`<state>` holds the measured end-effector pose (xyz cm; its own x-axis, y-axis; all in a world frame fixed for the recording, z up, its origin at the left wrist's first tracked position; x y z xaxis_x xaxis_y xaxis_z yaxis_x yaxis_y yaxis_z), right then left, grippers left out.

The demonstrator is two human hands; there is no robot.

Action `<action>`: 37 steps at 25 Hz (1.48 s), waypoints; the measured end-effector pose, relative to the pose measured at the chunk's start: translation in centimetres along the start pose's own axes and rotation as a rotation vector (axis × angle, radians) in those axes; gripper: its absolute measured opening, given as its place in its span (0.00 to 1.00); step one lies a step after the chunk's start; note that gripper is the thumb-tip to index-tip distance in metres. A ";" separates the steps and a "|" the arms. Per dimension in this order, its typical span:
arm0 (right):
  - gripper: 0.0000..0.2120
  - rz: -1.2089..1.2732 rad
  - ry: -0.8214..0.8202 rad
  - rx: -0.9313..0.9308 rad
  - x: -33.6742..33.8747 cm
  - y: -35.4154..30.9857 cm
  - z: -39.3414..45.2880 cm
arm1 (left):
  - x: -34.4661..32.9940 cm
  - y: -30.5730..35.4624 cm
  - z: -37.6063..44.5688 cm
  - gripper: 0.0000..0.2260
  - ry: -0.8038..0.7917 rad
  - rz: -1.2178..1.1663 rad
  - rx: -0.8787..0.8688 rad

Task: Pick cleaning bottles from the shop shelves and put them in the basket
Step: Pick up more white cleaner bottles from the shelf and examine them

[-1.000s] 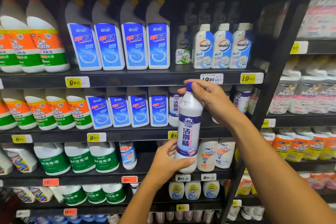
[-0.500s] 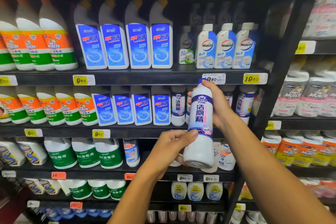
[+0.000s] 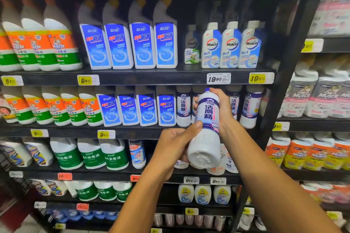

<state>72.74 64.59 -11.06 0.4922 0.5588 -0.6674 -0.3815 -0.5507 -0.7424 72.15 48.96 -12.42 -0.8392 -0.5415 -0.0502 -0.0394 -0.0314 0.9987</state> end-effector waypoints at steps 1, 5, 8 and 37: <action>0.17 -0.009 -0.002 -0.006 0.0 0.0 -0.1 | -0.1 -0.1 -0.1 0.24 -0.008 0.001 0.008; 0.18 -0.053 -0.059 0.039 -0.7 -1.6 -0.7 | -0.4 -1.4 0.1 0.23 -0.091 0.023 0.066; 0.13 -0.132 -0.131 0.158 -2.0 -3.5 -1.7 | -0.6 -2.9 0.3 0.21 -0.166 0.008 0.103; 0.15 0.094 -0.271 0.273 -2.5 -5.3 -1.7 | -2.1 -4.6 1.8 0.22 -0.430 -0.091 0.147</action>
<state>74.83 65.08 -5.40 0.2349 0.6772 -0.6973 -0.6274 -0.4423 -0.6409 73.17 51.74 -16.91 -0.9763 -0.1436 -0.1619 -0.1736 0.0732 0.9821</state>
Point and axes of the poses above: each hand's wrist, its own z-axis towards the middle knuckle, its own x-axis out of the back of the hand, y = z × x, the point moved 8 cm from there along z, towards the middle knuckle, and after that the axes turned 5 degrees about x, right-handed, at the moved point
